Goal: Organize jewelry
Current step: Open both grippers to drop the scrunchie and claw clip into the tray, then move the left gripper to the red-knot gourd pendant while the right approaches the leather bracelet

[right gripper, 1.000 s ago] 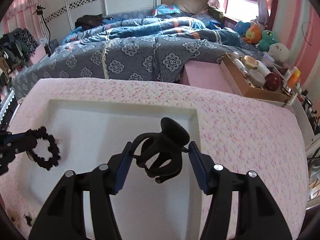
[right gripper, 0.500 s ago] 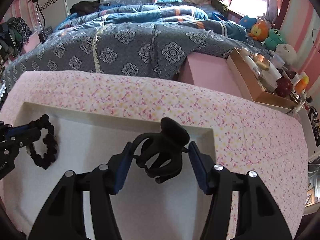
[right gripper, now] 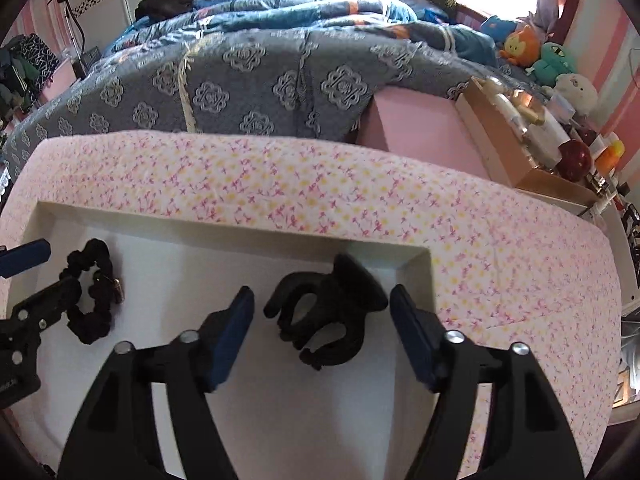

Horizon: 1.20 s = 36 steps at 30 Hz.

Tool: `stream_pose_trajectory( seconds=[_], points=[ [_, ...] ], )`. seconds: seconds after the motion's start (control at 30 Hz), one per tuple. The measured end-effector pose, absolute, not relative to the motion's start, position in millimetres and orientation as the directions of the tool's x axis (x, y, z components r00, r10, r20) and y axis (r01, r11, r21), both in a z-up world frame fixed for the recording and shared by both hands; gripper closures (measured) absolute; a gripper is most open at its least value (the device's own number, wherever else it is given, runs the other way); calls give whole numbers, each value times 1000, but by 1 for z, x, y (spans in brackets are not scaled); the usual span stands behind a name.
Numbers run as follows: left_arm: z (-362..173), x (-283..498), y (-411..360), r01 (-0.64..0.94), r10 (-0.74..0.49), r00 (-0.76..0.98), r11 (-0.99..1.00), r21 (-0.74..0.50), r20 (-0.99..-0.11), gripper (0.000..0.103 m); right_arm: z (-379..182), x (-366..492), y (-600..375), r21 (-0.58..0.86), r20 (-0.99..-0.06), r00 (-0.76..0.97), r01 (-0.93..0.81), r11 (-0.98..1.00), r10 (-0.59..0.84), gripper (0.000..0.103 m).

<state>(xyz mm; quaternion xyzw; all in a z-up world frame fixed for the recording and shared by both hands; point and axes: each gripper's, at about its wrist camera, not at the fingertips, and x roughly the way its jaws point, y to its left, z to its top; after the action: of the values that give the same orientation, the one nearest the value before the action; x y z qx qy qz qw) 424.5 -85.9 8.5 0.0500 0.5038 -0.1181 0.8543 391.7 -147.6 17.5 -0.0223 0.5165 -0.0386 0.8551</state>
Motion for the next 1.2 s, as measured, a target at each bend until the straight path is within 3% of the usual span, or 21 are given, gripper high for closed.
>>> stream_pose_trajectory(
  seconds=[0.17,0.23,0.7,1.2],
  points=[
    [40,403,-79,247,-163,522,968,-35,-837,15,45,375,-152,-46,-862,504,39,998,-59,32],
    [52,393,-77,251,-174,537,967,-40,-825,11,57,364,-153,-56,-849,523,39,998,-68,32],
    [81,325,-44,219,-117,577,976,16,-809,7,98,290,-191,-112,-829,536,119,987,-159,32],
    [74,268,-39,250,-166,558,968,-26,-813,7,99,220,-208,-129,-834,524,121,984,-174,31]
  ],
)
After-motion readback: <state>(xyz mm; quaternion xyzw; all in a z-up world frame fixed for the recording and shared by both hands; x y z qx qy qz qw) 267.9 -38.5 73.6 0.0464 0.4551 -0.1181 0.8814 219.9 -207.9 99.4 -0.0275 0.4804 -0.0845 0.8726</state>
